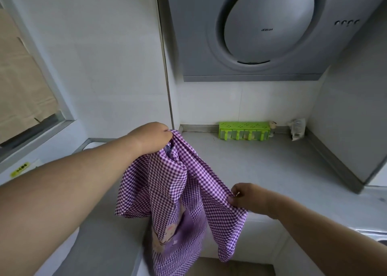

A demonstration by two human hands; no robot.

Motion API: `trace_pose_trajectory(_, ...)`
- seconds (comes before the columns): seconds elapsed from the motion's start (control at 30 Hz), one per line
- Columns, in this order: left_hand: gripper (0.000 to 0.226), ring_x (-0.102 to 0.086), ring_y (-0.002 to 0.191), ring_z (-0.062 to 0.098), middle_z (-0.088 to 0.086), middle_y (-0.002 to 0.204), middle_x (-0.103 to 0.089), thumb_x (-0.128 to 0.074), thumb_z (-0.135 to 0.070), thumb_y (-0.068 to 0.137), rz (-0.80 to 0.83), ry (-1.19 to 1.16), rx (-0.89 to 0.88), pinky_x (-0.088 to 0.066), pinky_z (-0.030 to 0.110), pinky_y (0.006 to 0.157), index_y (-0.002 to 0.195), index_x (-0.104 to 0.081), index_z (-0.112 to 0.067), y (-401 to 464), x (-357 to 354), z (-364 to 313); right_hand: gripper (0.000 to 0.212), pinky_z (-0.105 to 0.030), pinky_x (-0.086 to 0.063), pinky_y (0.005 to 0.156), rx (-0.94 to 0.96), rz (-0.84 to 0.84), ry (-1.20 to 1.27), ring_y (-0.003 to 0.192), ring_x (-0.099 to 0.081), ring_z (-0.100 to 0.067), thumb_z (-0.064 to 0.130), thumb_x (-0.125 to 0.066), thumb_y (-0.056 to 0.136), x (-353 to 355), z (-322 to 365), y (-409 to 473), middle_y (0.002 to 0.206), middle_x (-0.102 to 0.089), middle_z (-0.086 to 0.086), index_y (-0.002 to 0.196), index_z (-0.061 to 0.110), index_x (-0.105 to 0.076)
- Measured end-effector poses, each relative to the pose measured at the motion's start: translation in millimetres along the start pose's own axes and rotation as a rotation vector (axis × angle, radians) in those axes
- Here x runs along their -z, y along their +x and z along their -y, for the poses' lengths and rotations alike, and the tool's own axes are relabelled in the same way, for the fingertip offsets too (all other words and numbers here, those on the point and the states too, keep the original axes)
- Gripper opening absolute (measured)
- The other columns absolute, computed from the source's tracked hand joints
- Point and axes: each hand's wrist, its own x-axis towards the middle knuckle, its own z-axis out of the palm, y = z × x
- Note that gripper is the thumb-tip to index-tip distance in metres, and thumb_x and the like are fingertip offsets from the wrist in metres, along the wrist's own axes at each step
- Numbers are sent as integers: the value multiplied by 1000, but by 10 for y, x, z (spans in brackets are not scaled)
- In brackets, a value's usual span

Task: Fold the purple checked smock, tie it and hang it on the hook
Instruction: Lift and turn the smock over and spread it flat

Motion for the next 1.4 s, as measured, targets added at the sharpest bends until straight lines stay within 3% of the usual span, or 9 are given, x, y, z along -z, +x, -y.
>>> trace_pose_trajectory(0.17,36,-61,81,21,6,87,-65,-40,-31,103,-16,12,12,-50,40,77,84,-63,-10,206,-93,34,36,-33,-44,104,-78,32,-130,109,-60,-15,41,-42,107,-18,-321,79,121,-64,3,130,21,-61)
trace_pose_trajectory(0.37,35,-64,86,19,3,90,-68,-39,-34,104,34,120,-25,-51,37,73,87,-65,-18,637,-383,-132,38,-35,-54,77,-168,-358,-93,86,-64,-19,52,-40,105,493,-862,448,97,-66,-1,103,21,-63)
trace_pose_trajectory(0.7,33,-62,96,16,-5,105,-64,-34,-43,104,164,308,-59,-52,37,84,103,-62,-27,2021,-1145,-778,63,-35,-59,72,-258,-413,-403,71,-63,-9,87,-34,85,1901,-1897,1089,78,-65,9,82,30,-62)
trace_pose_trajectory(0.83,40,-64,94,18,1,105,-69,-35,-42,104,233,340,-56,-55,39,88,103,-69,-22,2697,-1542,-1122,37,-32,-55,85,-261,-159,-452,87,-64,-11,60,-49,98,2313,-2449,1448,96,-67,4,99,25,-63)
trace_pose_trajectory(0.93,42,-65,94,20,3,102,-71,-34,-43,104,276,387,-64,-55,39,90,99,-70,-21,3044,-1835,-1309,13,-31,-48,76,-280,-86,-541,84,-61,-14,42,-55,98,2463,-2832,1618,92,-64,4,92,31,-53)
trace_pose_trajectory(1.1,34,-63,87,18,-1,93,-65,-37,-42,103,318,397,-90,-49,35,76,83,-58,-26,3480,-2258,-1621,21,-34,-52,83,-429,-174,-523,93,-67,-28,28,-50,99,2821,-3410,2010,100,-70,-9,112,13,-59)
trace_pose_trajectory(1.23,34,-64,96,21,2,111,-69,-38,-43,102,301,354,-115,-54,38,85,106,-65,-23,3633,-2495,-1824,45,-49,-50,96,-642,-487,-490,118,-62,-38,29,-49,89,3034,-3482,2080,128,-65,-16,130,14,-57)
trace_pose_trajectory(1.33,36,-63,95,20,1,111,-68,-37,-40,103,306,325,-110,-51,38,81,114,-65,-21,3710,-2670,-1949,44,-46,-48,93,-343,-665,-642,114,-55,-36,30,-57,85,2832,-3072,2088,126,-54,-13,128,19,-52)
trace_pose_trajectory(1.4,33,-62,94,21,1,108,-65,-37,-38,104,304,297,-104,-50,38,80,113,-63,-20,3783,-2784,-1981,41,-44,-48,99,-25,-512,-595,118,-54,-29,30,-51,93,2478,-2752,2174,134,-51,-6,135,28,-50)
